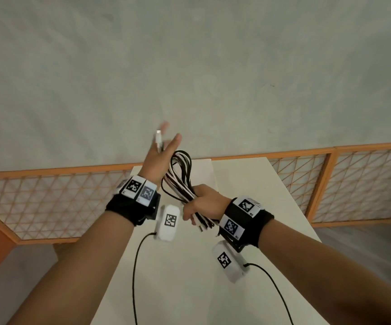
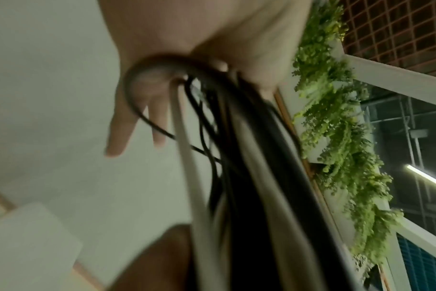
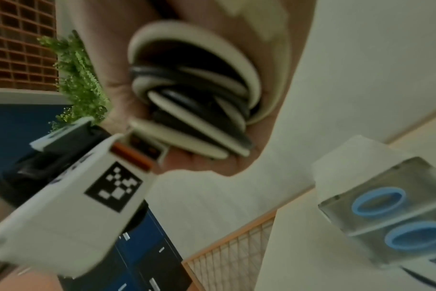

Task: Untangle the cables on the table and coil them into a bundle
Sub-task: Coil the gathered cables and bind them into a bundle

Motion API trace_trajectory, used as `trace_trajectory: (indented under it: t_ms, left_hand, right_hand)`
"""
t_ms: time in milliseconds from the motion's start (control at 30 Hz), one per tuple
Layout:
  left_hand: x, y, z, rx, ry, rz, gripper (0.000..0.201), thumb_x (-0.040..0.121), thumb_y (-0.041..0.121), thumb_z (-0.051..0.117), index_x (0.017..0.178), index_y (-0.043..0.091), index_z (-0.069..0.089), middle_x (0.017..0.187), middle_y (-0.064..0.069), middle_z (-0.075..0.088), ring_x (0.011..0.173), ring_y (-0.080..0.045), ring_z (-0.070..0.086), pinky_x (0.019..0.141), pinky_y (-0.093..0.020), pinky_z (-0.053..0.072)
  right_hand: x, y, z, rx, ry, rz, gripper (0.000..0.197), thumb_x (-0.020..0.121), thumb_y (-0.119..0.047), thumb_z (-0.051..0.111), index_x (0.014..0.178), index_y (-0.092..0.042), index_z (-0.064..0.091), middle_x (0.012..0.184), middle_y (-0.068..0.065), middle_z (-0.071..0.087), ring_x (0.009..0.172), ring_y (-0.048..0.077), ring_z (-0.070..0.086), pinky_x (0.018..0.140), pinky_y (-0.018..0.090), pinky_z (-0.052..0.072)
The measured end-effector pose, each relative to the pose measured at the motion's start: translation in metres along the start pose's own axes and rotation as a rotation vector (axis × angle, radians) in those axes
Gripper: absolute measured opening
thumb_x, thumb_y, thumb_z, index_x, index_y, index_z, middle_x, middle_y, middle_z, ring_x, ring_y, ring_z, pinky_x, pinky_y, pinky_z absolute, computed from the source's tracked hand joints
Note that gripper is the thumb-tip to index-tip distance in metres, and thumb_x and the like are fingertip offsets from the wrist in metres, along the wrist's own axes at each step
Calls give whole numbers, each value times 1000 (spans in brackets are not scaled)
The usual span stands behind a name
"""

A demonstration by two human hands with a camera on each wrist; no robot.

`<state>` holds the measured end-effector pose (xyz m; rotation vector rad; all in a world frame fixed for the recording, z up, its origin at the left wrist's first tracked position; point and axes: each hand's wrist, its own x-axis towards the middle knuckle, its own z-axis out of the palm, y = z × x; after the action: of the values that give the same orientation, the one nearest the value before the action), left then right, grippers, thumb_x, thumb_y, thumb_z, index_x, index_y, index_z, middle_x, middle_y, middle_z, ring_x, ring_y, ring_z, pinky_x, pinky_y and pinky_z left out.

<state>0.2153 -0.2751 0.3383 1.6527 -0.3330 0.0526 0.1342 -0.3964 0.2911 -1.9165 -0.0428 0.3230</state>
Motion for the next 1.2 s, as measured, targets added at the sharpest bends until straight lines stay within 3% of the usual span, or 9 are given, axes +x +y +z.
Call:
trace_trajectory:
  t_ms: [67, 200, 300, 433, 633, 700, 800, 1033, 1200]
  left_hand:
    - [-4, 5, -3, -5, -247, -67, 56, 75, 60, 64, 127, 43, 52, 115, -7, 67, 111, -25, 64, 101, -46, 46]
    - [-13, 9, -4, -4, -476, 6, 74, 54, 71, 73, 120, 41, 59, 124, -10, 63, 109, -31, 65, 92, -45, 51]
    - [-15, 12, 9, 103, -351, 66, 50, 64, 28, 84, 110, 31, 65, 107, -7, 71, 99, -20, 69, 95, -40, 51]
    - [-13, 2, 23, 5, -157, 9, 44, 72, -10, 68, 108, 14, 60, 89, -14, 72, 68, -25, 71, 68, -32, 57]
    - [-15, -10, 27, -45, -145, -123, 19, 87, 20, 66, 105, 17, 61, 77, -8, 67, 62, -20, 67, 63, -38, 59]
    - [-16, -9, 30, -72, -157, -188, 26, 87, 37, 64, 94, 13, 57, 74, -8, 64, 55, -24, 62, 61, -45, 56]
    - [-14, -7, 33, -21, -101, -216, 44, 86, 56, 55, 81, 12, 53, 63, -6, 63, 46, -24, 56, 48, -33, 51]
    - [-16, -18, 34, 67, 22, -243, 38, 93, 37, 51, 67, 10, 56, 44, -2, 61, 40, -23, 49, 53, -29, 45]
    - [-17, -22, 26, 24, -41, -318, 36, 89, 46, 55, 82, 10, 57, 59, -5, 70, 55, -21, 60, 61, -29, 50]
  right_hand:
    - [1, 2, -4, -54, -27, 0, 15, 60, 1, 65, 51, -6, 56, 50, 10, 56, 40, 19, 50, 47, 22, 43]
    - [-5, 2, -15, -101, -69, 45, 14, 60, -4, 67, 50, -4, 58, 47, 10, 55, 38, 22, 46, 47, 23, 42]
    - [-5, 3, -18, -102, -28, 35, 15, 63, -8, 69, 57, 2, 60, 50, 13, 56, 40, 24, 48, 50, 25, 43]
    - [5, 13, -13, -235, 119, -17, 12, 56, -17, 69, 58, -8, 62, 57, 3, 62, 55, 22, 57, 59, 29, 46]
    - [7, 37, 5, -427, 274, -127, 15, 71, -28, 62, 71, -15, 54, 67, 4, 65, 65, 23, 62, 58, 26, 47]
    - [4, 39, 11, -429, 261, -199, 24, 75, -25, 59, 58, -22, 43, 58, 0, 54, 61, 23, 55, 54, 24, 38]
    - [5, 37, 17, -545, 237, -232, 29, 77, -27, 55, 56, -20, 36, 59, 4, 51, 61, 27, 54, 55, 27, 35]
    - [1, 38, 16, -741, 246, -254, 20, 80, -29, 56, 74, -14, 44, 63, 0, 52, 61, 23, 51, 53, 25, 34]
    - [3, 44, 15, -567, 203, -196, 10, 75, -21, 55, 71, -14, 48, 69, 7, 61, 65, 24, 58, 59, 34, 50]
